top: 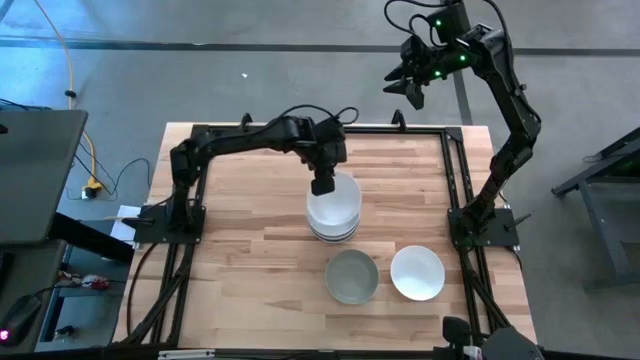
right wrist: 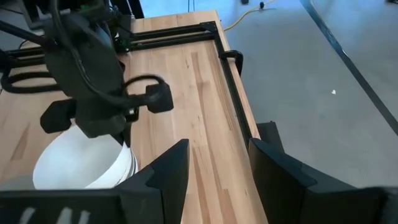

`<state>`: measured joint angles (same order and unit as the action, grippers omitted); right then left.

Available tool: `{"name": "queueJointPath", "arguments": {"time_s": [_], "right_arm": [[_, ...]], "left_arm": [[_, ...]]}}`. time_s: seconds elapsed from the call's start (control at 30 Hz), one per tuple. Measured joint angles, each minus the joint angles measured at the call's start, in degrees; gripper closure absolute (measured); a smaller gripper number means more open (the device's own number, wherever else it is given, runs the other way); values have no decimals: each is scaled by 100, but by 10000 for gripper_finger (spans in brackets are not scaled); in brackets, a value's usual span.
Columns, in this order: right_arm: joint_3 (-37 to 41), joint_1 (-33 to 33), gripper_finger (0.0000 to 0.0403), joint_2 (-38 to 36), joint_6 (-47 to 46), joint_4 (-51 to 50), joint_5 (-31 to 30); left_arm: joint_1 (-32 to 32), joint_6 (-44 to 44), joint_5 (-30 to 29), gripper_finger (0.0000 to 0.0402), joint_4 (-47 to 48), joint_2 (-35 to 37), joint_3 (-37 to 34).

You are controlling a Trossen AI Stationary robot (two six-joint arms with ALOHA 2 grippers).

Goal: Nest bowls inside each other
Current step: Stack the left white bowl on top of the top white bowl

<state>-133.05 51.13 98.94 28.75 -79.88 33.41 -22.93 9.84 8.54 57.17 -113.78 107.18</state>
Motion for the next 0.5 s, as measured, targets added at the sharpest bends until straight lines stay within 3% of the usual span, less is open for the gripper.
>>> {"name": "queueJointPath", "arguments": {"time_s": [0.5], "right_arm": [[0, 0, 244, -2, -22, -2, 1]], "left_arm": [[-32, 94, 295, 401, 81, -153, -9]]}}
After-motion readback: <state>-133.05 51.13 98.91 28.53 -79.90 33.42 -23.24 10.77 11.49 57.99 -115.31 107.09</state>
